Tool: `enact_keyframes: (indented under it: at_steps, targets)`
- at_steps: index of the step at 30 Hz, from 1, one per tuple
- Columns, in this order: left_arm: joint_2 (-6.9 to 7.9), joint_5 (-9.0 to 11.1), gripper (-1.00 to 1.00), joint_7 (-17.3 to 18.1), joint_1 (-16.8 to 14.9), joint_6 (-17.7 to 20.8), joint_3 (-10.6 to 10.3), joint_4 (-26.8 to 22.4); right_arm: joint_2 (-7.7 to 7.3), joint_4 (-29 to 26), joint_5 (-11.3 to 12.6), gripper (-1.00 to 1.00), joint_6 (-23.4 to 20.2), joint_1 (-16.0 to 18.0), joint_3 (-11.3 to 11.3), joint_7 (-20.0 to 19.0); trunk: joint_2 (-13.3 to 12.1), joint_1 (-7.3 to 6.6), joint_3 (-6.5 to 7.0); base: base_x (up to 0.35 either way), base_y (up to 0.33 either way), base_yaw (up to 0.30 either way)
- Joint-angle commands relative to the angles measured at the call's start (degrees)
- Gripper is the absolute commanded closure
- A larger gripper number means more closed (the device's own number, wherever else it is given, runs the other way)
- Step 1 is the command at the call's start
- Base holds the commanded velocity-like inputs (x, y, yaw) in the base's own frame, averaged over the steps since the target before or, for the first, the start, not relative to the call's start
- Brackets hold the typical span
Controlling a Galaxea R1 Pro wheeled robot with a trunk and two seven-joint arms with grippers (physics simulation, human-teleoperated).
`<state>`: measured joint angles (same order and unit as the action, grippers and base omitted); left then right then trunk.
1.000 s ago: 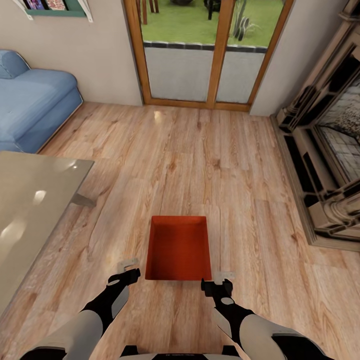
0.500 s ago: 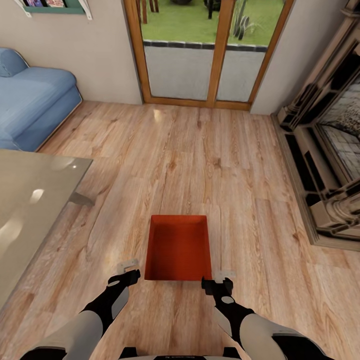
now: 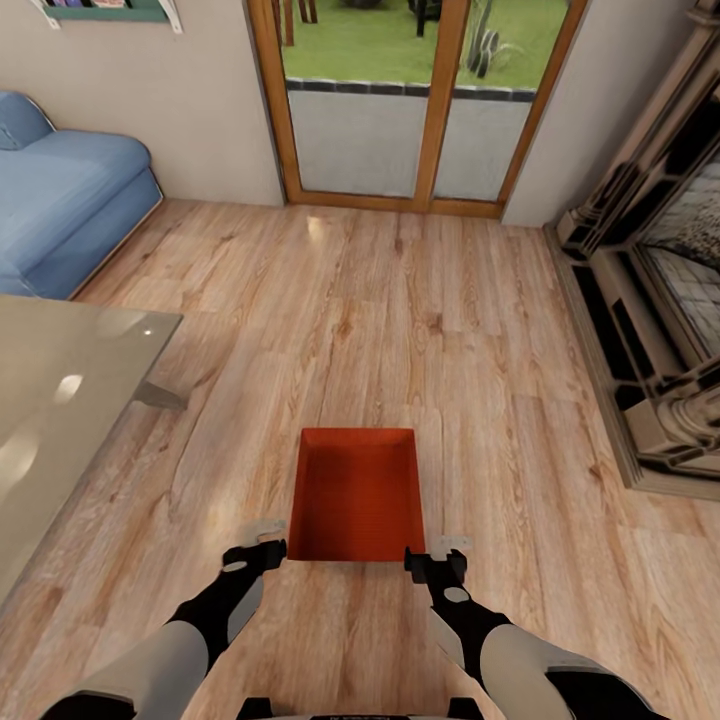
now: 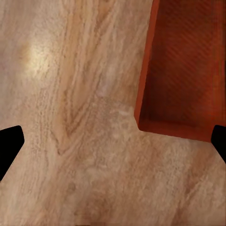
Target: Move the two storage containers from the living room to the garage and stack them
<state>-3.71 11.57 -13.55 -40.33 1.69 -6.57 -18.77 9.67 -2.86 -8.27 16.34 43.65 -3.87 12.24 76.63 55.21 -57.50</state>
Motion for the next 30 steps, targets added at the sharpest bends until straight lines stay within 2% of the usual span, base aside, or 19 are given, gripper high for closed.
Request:
enact_keyframes:
  at_steps: [1, 3, 7, 24, 30]
  targets:
    - [0.04, 0.5, -1.0, -0.4, 0.0, 0.1, -0.9, -0.1, 0.01, 0.1, -0.6, -1.0, 0.2, 0.0, -0.4, 0.2, 0.4, 0.23, -0.21, 0.0, 0.0, 0.0]
    - [0.05, 0.3, -1.0, -0.4, 0.0, -0.1, -1.9, -0.1, 0.02, 0.1, -0.6, -1.0, 0.2, 0.0, -0.4, 0.2, 1.2, 0.66, -0.57, 0.0, 0.0, 0.0]
    - [0.08, 0.4, -1.0, -0.4, 0.0, -0.3, -2.5, 0.1, 0.08, 0.1, -0.7, -1.0, 0.2, 0.0, -0.5, 0.2, 2.8, 1.54, -1.29, 0.0, 0.0, 0.0]
    - [0.06, 0.8, -1.0, -0.4, 0.0, -0.5, -2.5, 0.3, 0.02, 0.1, -0.8, -1.0, 0.1, 0.0, -0.5, 0.2, 9.7, 5.28, -4.34, 0.0, 0.0, 0.0]
    - [0.02, 0.9, -1.0, -0.4, 0.0, -0.6, -2.5, 2.1, -0.03, 0.9, -0.5, -1.0, -0.1, 0.0, -0.5, 0.2, 12.1, 6.59, -5.42, 0.0, 0.0, 0.0]
